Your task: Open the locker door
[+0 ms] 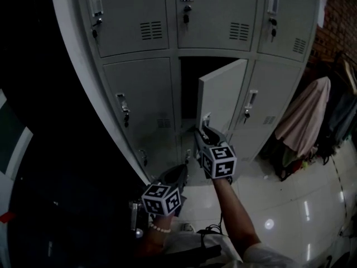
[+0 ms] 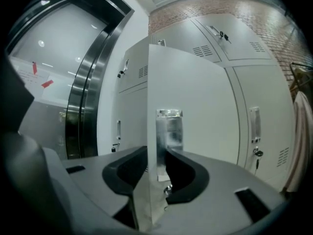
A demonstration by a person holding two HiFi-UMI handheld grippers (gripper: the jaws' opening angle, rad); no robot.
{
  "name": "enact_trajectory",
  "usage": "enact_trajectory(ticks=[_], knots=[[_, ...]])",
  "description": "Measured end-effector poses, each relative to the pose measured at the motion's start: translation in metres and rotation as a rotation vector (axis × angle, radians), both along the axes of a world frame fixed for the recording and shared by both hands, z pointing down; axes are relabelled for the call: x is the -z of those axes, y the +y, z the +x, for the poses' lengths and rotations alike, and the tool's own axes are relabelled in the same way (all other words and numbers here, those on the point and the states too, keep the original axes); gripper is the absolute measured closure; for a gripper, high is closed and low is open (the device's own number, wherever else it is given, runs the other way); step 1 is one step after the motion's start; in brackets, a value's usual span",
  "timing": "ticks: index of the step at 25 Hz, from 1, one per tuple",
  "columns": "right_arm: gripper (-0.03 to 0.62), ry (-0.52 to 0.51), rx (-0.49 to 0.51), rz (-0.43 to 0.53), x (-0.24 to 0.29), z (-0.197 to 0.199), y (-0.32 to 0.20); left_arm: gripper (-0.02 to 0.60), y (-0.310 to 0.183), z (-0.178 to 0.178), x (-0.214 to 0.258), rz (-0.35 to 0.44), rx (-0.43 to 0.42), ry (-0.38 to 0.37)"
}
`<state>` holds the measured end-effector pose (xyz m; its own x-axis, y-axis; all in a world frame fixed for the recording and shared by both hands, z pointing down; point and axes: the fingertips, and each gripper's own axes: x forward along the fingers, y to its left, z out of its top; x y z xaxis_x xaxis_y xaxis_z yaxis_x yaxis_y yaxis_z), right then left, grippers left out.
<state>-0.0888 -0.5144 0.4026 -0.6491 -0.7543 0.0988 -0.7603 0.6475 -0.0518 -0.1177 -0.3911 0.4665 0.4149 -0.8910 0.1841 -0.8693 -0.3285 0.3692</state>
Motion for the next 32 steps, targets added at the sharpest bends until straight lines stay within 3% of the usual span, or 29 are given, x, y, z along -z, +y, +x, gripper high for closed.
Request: enact_trajectory(ticks=[4, 32], knots=[[0.433, 0.031, -0.039, 0.014, -0.001, 0.015, 0.007, 0.583, 0.004, 0.014, -0.001, -0.005, -0.037, -0.002], [0.435, 0.034, -0.245, 0.016, -0.001, 0.127, 0.057, 0.583, 0.027, 0.078, 0.006, -0.002, -0.197, 0.001]])
